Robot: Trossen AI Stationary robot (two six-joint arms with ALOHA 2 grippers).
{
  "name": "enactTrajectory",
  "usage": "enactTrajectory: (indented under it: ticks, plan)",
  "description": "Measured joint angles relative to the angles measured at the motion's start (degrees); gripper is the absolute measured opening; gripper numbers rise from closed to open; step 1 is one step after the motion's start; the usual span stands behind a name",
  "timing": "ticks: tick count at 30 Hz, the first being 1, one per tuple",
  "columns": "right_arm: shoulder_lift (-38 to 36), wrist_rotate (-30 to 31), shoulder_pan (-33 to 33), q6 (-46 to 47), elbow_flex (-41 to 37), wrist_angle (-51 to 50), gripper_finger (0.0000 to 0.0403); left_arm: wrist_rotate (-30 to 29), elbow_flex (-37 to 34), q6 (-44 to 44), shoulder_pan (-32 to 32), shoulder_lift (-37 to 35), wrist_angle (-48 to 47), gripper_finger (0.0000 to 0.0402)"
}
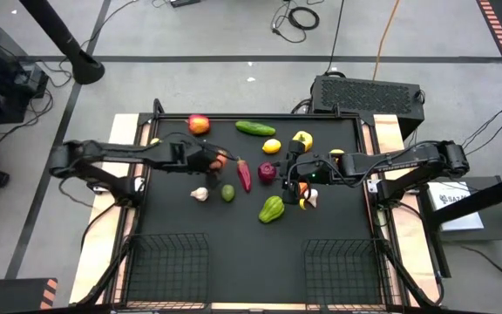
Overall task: Sort produce into baskets
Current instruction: Put the yellow mango in the right wire basket
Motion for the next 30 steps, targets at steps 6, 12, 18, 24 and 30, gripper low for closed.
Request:
enactTrajectory:
  ticks: [6,12,18,24,30]
  plan:
    - [0.0,0.0,0.0,0.0,0.0,0.3,0.0173,8.3,0.1,16.4,-2.4,-12.7,7.8,0.0287]
    - [0.8,0.0,0.0,0.0,0.0,2.4,0.0173,18.0,0.1,29.2,-4.2,-20.7,16.5,0.0287]
    - [3.0,0.0,0.0,-1.5,0.1,4.1,0.0173,17.8,0.1,30.1,-4.3,-23.9,20.7,0.0297]
    - [4.7,0.0,0.0,-2.9,0.0,5.9,0.0173,17.4,0.1,30.1,-4.3,-24.0,21.3,0.0300]
    - [4.6,0.0,0.0,-3.3,0.0,7.8,0.0173,13.8,0.1,30.1,-4.3,-24.0,21.1,0.0302]
